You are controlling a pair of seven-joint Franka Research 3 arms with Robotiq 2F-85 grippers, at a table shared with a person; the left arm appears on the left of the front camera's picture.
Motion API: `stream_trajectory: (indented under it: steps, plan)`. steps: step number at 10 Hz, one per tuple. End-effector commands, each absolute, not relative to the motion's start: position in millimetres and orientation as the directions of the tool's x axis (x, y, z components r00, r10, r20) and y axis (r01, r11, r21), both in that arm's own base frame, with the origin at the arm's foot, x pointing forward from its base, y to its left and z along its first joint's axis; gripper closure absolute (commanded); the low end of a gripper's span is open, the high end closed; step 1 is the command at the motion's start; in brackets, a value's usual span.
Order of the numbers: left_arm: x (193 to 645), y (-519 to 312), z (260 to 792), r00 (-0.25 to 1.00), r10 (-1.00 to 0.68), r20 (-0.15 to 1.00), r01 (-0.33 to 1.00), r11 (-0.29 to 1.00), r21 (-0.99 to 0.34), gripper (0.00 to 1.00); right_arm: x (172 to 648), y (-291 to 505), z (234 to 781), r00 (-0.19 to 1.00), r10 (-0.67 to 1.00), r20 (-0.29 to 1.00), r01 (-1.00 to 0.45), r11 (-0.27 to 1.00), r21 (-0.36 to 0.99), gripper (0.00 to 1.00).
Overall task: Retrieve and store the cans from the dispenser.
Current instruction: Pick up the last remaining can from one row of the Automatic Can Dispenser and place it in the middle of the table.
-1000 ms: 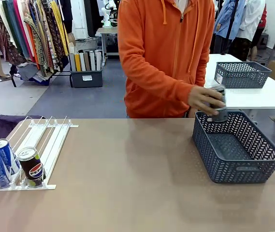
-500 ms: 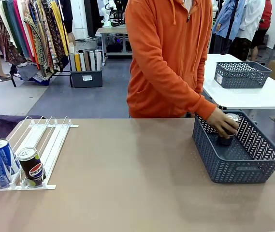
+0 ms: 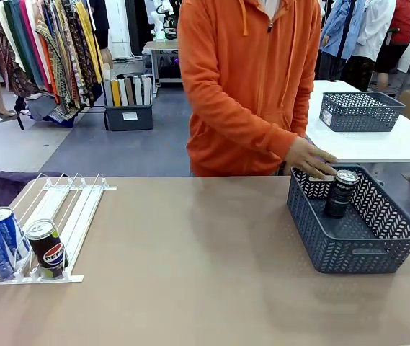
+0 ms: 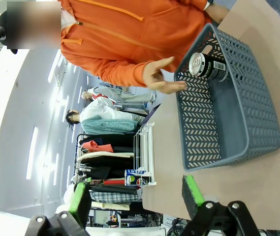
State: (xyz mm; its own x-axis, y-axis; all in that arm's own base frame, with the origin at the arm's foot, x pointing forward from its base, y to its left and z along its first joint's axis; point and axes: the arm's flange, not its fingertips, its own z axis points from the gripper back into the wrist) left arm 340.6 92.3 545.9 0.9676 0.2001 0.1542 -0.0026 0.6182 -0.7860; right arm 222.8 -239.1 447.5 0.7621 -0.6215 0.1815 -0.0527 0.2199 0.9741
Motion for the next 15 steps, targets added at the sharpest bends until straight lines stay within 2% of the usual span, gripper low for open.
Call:
stream_trajectory:
  steps: [1,3,4,5,8,11,15]
  plan:
    - [349,43,534,0.975,0.099,0.198,0.014,0.867,-0.499,0.0,221,-241,450,0.762,-0.619,0.19,-0.063,0.221,0.973,0.0]
    - [363,10,522,0.966,0.011,0.259,0.094,0.916,-0.39,0.0,221,-241,450,0.762,-0.619,0.19,-0.063,0.221,0.973,0.0]
    - [370,-5,516,0.968,-0.018,0.25,0.112,0.924,-0.367,0.0,221,-241,450,0.762,-0.619,0.19,-0.063,0.221,0.973,0.0]
    - [373,-18,505,0.981,-0.055,0.188,0.114,0.943,-0.314,0.0,221,-241,450,0.762,-0.619,0.19,-0.063,0.221,0.973,0.0]
    - [376,-24,474,0.995,0.021,0.1,0.003,0.972,-0.235,0.0,221,-241,450,0.762,-0.619,0.19,-0.063,0.221,0.973,0.0]
    - [373,-42,442,0.992,0.054,0.111,-0.031,0.98,-0.196,0.0,221,-241,450,0.762,-0.619,0.19,-0.063,0.221,0.973,0.0]
    - [382,-58,407,0.997,0.038,0.07,-0.029,0.992,-0.127,0.0,221,-241,450,0.762,-0.619,0.19,-0.063,0.221,0.973,0.0]
